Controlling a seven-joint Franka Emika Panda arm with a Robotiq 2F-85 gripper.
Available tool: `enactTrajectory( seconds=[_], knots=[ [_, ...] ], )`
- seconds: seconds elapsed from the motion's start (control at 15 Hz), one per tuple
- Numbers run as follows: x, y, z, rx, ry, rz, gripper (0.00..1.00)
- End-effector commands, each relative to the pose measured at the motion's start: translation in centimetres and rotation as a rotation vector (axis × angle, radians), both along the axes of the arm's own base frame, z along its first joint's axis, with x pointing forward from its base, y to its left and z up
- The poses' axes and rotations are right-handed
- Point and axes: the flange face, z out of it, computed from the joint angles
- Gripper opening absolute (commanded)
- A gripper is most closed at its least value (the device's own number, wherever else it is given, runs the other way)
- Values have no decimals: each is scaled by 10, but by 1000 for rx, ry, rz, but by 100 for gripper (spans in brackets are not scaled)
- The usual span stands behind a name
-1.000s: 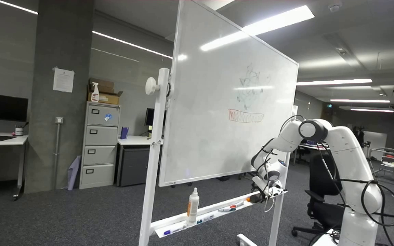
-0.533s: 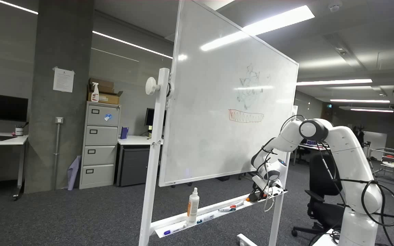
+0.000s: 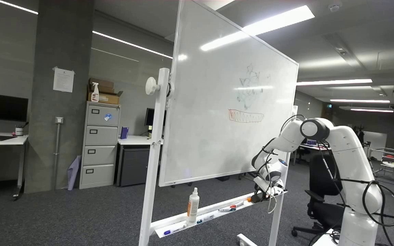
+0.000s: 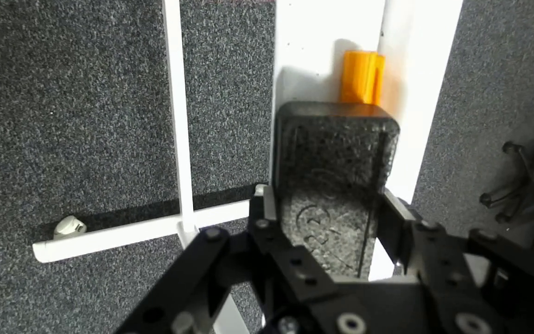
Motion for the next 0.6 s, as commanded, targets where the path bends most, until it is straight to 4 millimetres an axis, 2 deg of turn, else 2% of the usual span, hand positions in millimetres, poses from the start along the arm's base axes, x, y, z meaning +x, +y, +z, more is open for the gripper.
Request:
enactTrajectory(
  seconds=[0.0,0.27,0.53],
  knots=[
    [-33,6,38,-42,-15,47,30],
    [-72,15,74,-63,-50,109,30],
    [-124,24,86,-72,-45,194,30]
  ],
)
